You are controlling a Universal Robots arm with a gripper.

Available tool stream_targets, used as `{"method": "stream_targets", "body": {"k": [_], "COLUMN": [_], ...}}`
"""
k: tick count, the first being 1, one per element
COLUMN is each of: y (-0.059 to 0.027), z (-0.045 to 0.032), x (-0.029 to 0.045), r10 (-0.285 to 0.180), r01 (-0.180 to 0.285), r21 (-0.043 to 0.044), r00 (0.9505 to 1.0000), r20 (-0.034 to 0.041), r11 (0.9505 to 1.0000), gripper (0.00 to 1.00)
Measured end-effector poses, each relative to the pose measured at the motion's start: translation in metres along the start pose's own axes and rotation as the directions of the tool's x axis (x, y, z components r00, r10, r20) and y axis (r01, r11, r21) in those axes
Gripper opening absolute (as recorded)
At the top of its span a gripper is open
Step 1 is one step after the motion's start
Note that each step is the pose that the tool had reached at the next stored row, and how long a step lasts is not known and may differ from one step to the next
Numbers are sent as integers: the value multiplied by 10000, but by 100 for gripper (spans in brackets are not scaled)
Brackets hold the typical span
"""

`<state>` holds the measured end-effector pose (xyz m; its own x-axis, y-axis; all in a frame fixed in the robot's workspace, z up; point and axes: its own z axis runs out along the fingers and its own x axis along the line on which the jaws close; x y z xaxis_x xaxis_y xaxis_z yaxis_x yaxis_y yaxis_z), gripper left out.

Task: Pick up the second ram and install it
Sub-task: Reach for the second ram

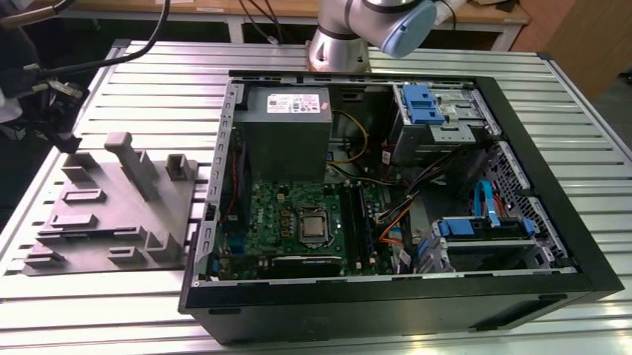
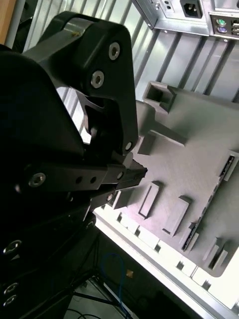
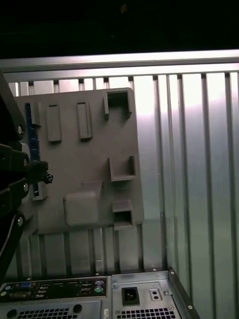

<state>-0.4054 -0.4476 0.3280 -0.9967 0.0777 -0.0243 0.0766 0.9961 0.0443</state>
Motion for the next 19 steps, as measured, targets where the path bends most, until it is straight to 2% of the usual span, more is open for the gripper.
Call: {"method": "stream_targets", "body": {"k": [10, 19], "y": [-158, -251], "z": [175, 333], "x": [31, 45], "r10": [1, 5], "r01": [-1, -5], "r21": [0, 7], "r00": [10000, 10000], "r20": [-19, -90], "r11": [10000, 10000], "gripper": [10, 10]}}
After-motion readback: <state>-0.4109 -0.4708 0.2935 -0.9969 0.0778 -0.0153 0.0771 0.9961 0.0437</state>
